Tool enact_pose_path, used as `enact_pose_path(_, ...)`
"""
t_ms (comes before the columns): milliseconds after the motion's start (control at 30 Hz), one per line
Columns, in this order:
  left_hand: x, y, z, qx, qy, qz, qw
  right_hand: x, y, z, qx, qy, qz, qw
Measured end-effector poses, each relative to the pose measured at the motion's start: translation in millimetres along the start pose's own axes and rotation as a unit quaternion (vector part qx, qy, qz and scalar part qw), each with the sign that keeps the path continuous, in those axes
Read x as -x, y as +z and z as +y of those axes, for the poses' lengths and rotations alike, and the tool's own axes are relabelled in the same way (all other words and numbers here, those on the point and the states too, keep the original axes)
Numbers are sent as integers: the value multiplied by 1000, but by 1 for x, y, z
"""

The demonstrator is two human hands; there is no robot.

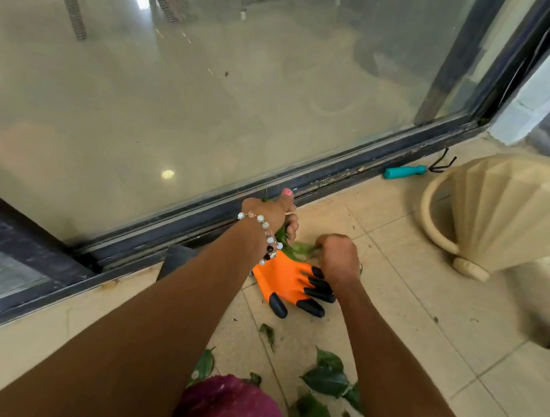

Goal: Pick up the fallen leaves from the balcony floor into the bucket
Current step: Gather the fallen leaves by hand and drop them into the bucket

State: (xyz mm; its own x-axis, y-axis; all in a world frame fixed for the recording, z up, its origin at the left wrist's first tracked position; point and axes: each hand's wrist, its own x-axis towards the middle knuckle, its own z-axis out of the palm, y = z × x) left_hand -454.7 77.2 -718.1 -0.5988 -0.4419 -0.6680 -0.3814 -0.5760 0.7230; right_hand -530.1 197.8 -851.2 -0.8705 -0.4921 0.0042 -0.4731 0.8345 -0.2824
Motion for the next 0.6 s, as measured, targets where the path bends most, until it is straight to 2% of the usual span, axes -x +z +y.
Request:
enact_pose_path(33, 0, 2, -3, -28, 7, 4, 1000, 0, -6, 1, -97, 69, 52, 992)
enact_pose_path(67, -1, 4, -5, -61, 19, 10, 998, 1, -15, 0, -203, 133, 101, 965)
enact_pose_path(133, -5, 8, -11, -148, 59, 30, 987, 9, -37, -7, -408, 189, 149, 881)
enact_pose_path(200, -5, 15, -18, -238, 96, 24, 966, 24, -60, -20, -527, 137, 108, 832)
enact_pose_path(300, 1, 26, -20, -282, 100, 6, 954, 45, -81, -27, -588, 34, 21, 808)
enact_pose_path(367, 2, 30, -21, -304, 102, 11, 947, 51, -80, -12, -602, 48, -1, 797)
enact_pose_path(400, 0, 29, -22, -301, 102, 16, 948, 50, -74, 0, -582, 77, 19, 810)
enact_pose_path(433, -1, 29, -23, -295, 90, 19, 951, 48, -65, 16, -519, 107, 49, 847)
enact_pose_path(467, -4, 28, -24, -295, 81, 17, 952, 44, -53, 32, -408, 124, 59, 903)
enact_pose_path(500, -4, 27, -24, -310, 71, 15, 948, 44, -41, 45, -281, 116, 28, 952)
enact_pose_path(533, -5, 26, -24, -333, 69, 11, 940, 45, -27, 54, -173, 83, -26, 981)
enact_pose_path(600, -2, 24, -20, -413, 91, 22, 906, 54, -3, 63, -45, 27, -95, 994)
